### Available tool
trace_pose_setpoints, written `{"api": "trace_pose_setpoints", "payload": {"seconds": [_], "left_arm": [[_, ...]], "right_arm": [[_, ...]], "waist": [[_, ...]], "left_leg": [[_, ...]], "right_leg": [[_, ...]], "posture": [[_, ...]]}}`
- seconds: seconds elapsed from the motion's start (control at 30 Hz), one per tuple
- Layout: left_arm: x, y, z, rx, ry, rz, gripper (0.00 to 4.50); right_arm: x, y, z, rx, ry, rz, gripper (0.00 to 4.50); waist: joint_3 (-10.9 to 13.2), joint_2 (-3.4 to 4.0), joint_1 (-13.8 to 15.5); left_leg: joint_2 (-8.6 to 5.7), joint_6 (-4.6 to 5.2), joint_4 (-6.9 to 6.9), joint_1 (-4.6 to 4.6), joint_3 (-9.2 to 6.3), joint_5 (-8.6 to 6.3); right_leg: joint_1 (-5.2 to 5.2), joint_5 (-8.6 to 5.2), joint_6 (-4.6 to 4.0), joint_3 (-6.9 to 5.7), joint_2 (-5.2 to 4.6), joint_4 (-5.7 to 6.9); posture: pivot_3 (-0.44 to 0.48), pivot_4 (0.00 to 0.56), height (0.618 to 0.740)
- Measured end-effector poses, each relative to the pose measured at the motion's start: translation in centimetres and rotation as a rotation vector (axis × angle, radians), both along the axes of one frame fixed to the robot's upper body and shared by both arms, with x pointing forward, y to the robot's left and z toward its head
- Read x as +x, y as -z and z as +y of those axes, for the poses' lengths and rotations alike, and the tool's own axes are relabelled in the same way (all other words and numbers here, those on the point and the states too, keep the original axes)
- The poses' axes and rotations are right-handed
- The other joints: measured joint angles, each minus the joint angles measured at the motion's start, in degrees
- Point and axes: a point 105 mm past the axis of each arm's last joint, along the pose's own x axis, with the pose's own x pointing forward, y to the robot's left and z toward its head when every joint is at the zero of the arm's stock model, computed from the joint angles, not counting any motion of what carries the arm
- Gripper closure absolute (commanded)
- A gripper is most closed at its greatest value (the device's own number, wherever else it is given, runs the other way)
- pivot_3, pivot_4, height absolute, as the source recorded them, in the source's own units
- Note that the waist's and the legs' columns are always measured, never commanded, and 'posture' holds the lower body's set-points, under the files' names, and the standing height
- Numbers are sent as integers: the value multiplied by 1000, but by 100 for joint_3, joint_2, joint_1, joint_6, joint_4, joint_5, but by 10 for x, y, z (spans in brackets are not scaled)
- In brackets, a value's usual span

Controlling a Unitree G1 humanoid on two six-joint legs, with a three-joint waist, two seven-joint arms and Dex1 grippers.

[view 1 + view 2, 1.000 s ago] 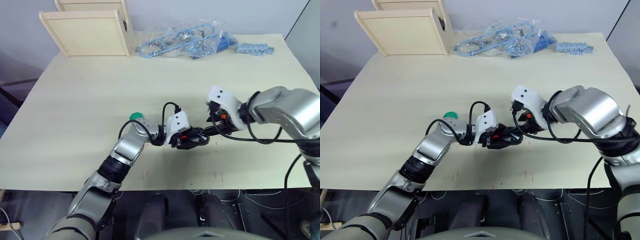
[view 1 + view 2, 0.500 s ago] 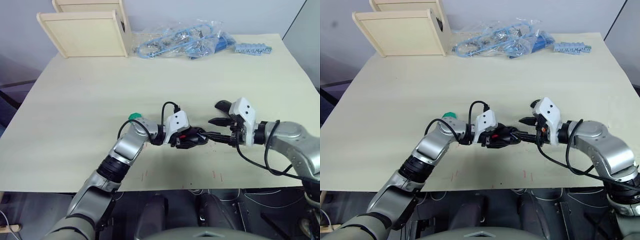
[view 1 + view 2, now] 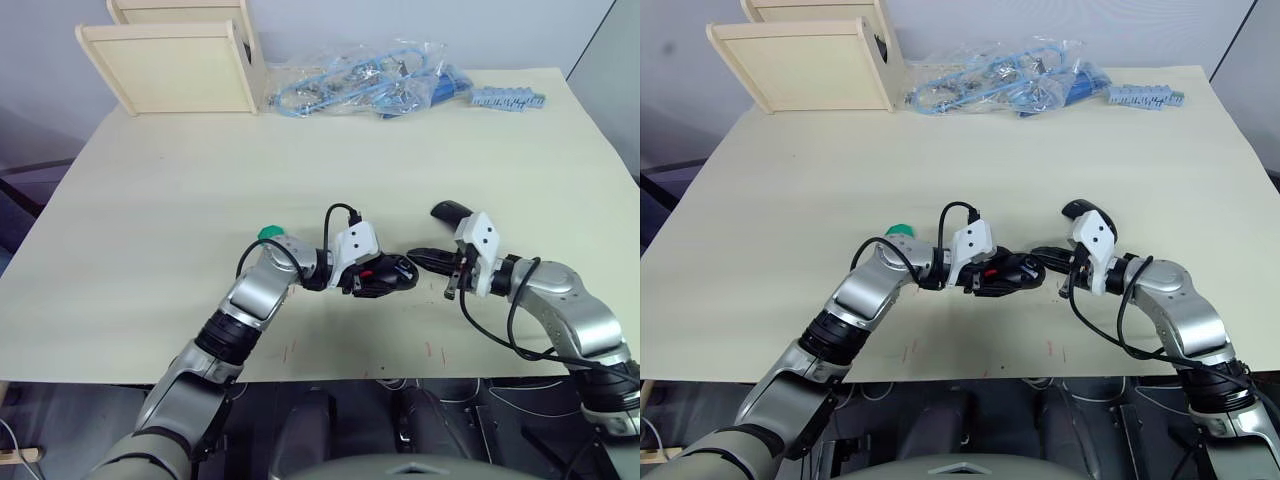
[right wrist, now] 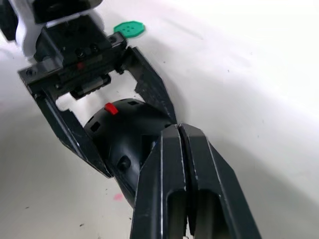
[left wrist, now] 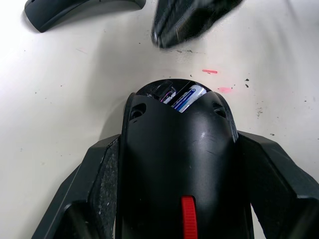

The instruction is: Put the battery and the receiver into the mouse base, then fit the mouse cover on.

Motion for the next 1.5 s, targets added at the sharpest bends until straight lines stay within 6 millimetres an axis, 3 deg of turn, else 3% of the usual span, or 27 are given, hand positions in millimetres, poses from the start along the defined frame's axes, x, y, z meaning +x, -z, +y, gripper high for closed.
{"api": "trace_pose_setpoints", "payload": {"seconds": [0.4, 1.23, 1.5], "left_arm": [[0, 0, 0, 0, -1, 0, 1592], [1, 1, 1, 6, -9, 8, 1592], [1, 4, 1, 10, -15, 22, 1592]], "right_arm": [[7, 15, 3, -10, 6, 17, 4458], [14, 21, 7, -148, -23, -15, 4458], [14, 26, 8, -206, -33, -21, 4458]], "waist": [[0, 0, 1], [-18, 4, -6], [-43, 4, -9]], "left_leg": [[0, 0, 0, 1, 0, 0], [0, 0, 0, 20, 0, 0], [0, 1, -18, 84, 0, -2]], "right_leg": [[0, 0, 0, 0, 0, 1], [12, 0, 0, 2, 1, 3], [76, -2, 0, 2, 3, -17]], "posture": [[0, 150, 740], [0, 150, 740], [0, 150, 740]]}}
